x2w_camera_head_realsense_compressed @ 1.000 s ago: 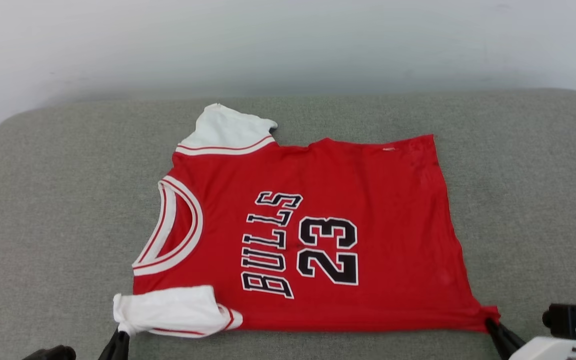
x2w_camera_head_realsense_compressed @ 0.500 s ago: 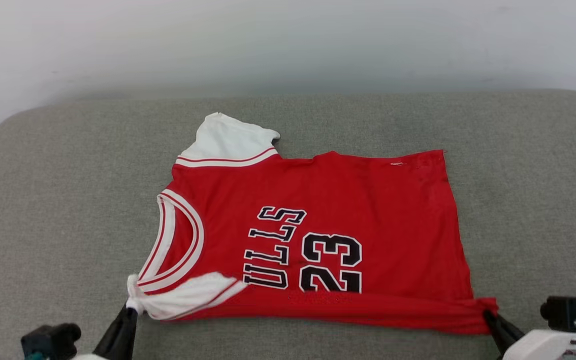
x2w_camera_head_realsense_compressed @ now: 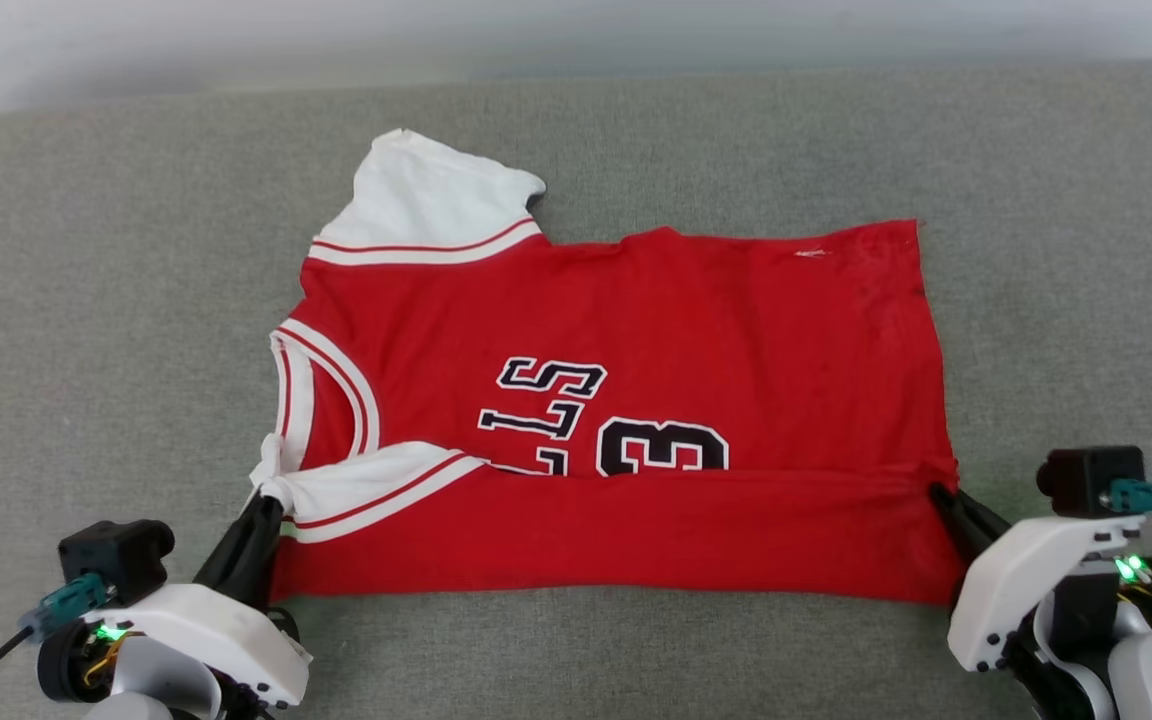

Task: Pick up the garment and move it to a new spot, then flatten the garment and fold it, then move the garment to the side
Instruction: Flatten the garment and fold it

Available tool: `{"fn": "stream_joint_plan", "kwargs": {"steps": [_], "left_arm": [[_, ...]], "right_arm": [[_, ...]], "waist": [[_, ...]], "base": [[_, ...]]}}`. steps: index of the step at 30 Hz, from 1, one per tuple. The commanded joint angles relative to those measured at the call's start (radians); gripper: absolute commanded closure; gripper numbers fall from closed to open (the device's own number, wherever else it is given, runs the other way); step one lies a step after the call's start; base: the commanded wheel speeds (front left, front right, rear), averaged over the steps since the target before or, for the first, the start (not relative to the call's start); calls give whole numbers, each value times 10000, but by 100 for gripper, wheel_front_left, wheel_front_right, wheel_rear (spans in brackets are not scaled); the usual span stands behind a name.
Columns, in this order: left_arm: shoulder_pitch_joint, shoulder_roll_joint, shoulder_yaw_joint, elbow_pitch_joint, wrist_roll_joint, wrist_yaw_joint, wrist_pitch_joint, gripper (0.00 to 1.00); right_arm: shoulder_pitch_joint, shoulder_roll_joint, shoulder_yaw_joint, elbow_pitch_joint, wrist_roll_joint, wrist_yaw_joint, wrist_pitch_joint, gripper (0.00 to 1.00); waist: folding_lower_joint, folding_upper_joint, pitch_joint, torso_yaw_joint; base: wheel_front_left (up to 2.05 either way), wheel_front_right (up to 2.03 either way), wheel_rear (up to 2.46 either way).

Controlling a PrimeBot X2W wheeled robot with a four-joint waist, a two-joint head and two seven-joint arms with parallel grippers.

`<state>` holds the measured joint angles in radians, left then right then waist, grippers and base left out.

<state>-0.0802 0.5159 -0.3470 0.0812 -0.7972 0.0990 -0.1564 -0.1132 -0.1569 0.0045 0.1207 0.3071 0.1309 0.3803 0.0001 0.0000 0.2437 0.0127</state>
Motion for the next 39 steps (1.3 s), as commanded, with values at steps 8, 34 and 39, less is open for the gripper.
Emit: {"fn": "stream_joint_plan", "kwargs": {"steps": [8, 34, 39], "left_arm": [[-714, -310, -396, 1382, -223, -592, 311, 61], [447, 2546, 192, -985, -1974, 475, 5045, 0], [691, 2998, 258, -1565, -2758, 788, 6377, 0]], "right_arm": [[-873, -230, 555, 1468, 135, -10, -531, 53], [1247, 190, 203, -1635, -375, -5, -3459, 0], [1393, 431, 274, -2158, -480, -5, -3226, 0]], "waist": [[-1, 0, 539, 34], [-1, 0, -1468, -457], [-1, 0, -1115, -771]], "base": [[0, 0, 0], [0, 0, 0], [0, 0, 0]]}}
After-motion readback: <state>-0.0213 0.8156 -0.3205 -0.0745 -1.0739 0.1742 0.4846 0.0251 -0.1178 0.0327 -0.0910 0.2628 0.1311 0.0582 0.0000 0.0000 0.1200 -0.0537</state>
